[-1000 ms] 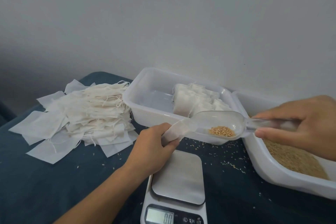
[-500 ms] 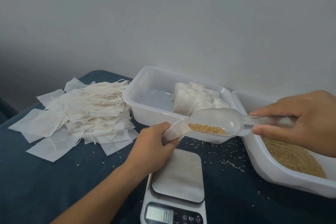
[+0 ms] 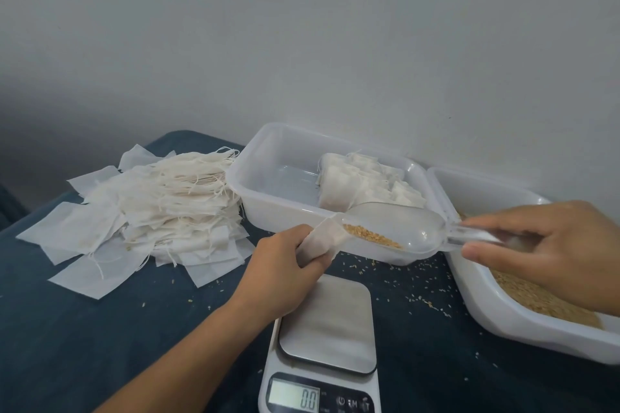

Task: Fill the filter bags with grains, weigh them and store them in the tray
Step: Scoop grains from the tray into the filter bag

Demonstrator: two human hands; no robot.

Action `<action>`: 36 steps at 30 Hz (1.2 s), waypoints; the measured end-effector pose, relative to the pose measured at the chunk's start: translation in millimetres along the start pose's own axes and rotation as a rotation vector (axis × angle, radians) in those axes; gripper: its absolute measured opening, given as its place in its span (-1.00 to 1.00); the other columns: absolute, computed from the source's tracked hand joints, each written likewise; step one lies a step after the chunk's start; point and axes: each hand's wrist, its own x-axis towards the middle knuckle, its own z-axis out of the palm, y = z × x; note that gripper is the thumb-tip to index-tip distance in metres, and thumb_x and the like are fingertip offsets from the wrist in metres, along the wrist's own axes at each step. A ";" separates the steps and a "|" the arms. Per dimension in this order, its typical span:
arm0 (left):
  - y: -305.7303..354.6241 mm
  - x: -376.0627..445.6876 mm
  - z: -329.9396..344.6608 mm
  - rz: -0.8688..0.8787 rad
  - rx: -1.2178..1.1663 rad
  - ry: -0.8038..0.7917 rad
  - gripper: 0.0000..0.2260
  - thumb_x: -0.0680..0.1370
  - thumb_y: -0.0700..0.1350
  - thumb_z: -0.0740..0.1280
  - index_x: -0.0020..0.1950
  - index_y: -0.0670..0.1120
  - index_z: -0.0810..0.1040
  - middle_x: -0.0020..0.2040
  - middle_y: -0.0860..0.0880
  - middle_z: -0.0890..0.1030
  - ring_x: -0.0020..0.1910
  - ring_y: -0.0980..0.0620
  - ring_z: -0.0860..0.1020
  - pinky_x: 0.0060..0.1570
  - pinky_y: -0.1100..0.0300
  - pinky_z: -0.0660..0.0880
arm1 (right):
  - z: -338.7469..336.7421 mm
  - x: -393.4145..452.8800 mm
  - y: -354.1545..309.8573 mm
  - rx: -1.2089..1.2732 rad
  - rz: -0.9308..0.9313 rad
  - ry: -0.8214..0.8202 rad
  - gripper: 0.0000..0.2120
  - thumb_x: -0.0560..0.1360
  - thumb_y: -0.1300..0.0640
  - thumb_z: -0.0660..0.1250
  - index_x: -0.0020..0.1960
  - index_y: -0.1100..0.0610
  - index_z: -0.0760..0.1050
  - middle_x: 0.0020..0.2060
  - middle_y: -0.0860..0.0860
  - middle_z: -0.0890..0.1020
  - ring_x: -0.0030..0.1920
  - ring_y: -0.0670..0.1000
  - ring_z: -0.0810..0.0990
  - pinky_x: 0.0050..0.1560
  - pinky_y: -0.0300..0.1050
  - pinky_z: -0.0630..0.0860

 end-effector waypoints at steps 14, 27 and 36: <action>12.7 -1.7 -3.9 -0.111 -0.335 -0.135 -0.91 0.48 0.07 0.47 -0.05 0.21 0.61 -0.20 0.10 0.71 -0.24 0.10 0.69 -0.18 0.15 0.63 | 111.4 8.4 21.8 0.448 0.150 0.182 -0.54 0.27 -0.46 0.51 -0.16 -0.09 0.61 -0.41 0.05 0.53 -0.45 -0.17 0.42 -0.42 -0.33 0.41; 23.6 -9.7 4.3 -0.061 -0.656 -0.385 -0.71 0.54 0.23 0.32 0.18 0.19 0.67 0.11 0.02 0.71 0.09 -0.02 0.69 -0.03 0.12 0.64 | 156.6 13.5 -15.5 0.819 0.058 0.376 -0.69 0.48 0.01 0.53 -0.17 0.16 0.47 -0.21 0.22 0.57 -0.17 0.28 0.57 -0.18 0.17 0.59; 16.2 -5.5 2.8 0.050 -0.619 -0.234 -0.74 0.47 0.11 0.44 -0.09 -0.08 0.63 -0.15 -0.01 0.67 -0.12 0.08 0.61 -0.03 0.19 0.51 | 155.0 0.3 -14.2 0.860 0.028 0.355 -0.62 0.50 0.13 0.55 -0.31 -0.14 0.41 -0.36 0.03 0.51 -0.37 -0.08 0.47 -0.38 -0.29 0.44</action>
